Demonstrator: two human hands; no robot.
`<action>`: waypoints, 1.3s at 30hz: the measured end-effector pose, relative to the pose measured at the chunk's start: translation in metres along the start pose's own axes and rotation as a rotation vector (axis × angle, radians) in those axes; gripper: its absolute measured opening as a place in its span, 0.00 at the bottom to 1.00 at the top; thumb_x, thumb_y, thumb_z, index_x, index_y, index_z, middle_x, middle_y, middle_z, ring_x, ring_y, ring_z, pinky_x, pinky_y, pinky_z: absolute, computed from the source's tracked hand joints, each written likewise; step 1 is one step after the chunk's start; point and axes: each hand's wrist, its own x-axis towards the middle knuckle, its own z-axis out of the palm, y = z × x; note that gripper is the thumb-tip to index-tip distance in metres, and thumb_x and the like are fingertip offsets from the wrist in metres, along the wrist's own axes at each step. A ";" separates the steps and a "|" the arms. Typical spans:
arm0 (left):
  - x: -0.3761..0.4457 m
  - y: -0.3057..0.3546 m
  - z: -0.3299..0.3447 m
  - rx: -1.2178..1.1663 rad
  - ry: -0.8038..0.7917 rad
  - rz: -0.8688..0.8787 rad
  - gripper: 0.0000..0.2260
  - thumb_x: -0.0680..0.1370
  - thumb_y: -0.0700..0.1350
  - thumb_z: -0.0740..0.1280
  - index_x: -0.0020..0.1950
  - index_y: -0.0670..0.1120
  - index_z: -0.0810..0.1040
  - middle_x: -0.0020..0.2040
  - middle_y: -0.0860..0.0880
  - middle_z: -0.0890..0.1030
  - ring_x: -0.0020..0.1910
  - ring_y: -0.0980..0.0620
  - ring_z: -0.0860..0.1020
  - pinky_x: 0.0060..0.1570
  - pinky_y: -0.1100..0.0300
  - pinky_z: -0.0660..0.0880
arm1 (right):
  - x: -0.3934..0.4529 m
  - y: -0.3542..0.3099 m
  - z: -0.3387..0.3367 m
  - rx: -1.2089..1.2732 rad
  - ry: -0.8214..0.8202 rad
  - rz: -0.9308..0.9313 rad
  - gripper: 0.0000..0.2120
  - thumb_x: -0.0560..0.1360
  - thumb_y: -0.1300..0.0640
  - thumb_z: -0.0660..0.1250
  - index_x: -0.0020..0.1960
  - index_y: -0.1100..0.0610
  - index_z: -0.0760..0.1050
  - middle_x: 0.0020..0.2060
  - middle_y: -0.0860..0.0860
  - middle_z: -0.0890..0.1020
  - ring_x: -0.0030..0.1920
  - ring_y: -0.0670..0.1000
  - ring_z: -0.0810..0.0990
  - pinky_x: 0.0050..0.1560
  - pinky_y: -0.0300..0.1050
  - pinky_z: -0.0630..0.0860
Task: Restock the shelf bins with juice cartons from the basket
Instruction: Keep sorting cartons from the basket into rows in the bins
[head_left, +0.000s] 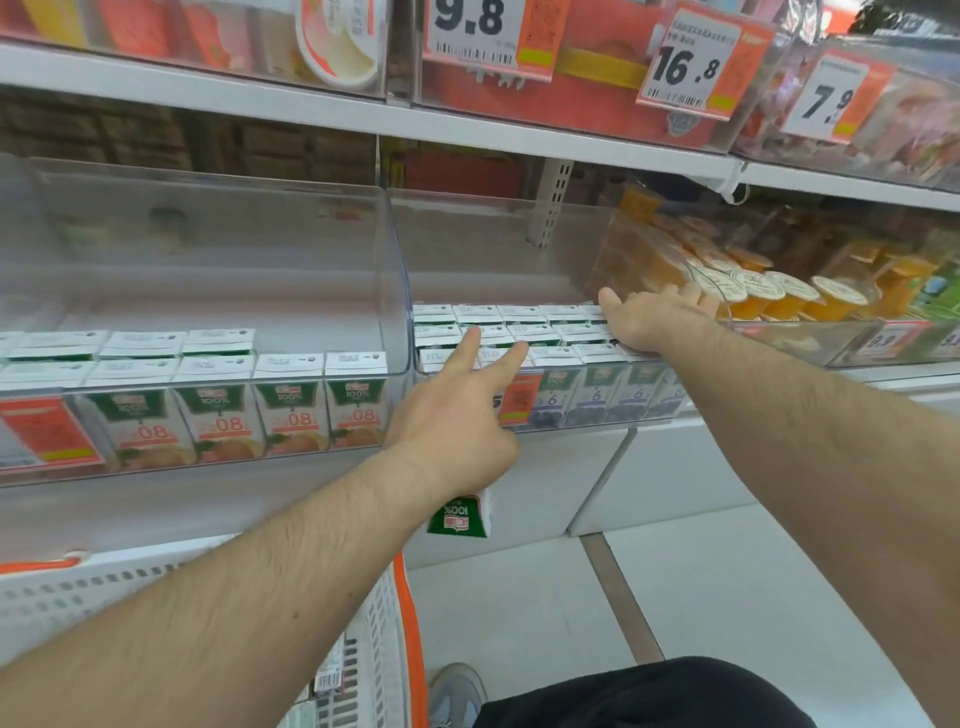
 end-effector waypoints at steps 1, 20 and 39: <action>-0.003 -0.004 -0.001 -0.080 0.036 0.025 0.39 0.74 0.43 0.64 0.77 0.68 0.48 0.80 0.57 0.44 0.69 0.46 0.70 0.58 0.55 0.74 | -0.002 0.000 0.000 -0.006 -0.013 0.000 0.39 0.78 0.31 0.37 0.79 0.54 0.59 0.78 0.59 0.56 0.78 0.62 0.50 0.74 0.61 0.47; -0.088 -0.080 -0.056 -1.720 0.375 -0.745 0.04 0.77 0.43 0.66 0.51 0.45 0.77 0.37 0.43 0.81 0.30 0.47 0.79 0.32 0.59 0.75 | -0.266 -0.113 0.009 1.480 -0.149 -0.587 0.18 0.74 0.45 0.64 0.39 0.61 0.74 0.34 0.53 0.76 0.31 0.48 0.72 0.32 0.42 0.66; -0.199 -0.182 -0.137 -1.254 0.342 -0.365 0.33 0.57 0.55 0.76 0.61 0.48 0.77 0.58 0.42 0.81 0.56 0.43 0.80 0.61 0.44 0.75 | -0.350 -0.219 0.007 1.209 0.219 -1.109 0.18 0.69 0.52 0.77 0.54 0.41 0.75 0.41 0.39 0.81 0.41 0.44 0.80 0.43 0.40 0.76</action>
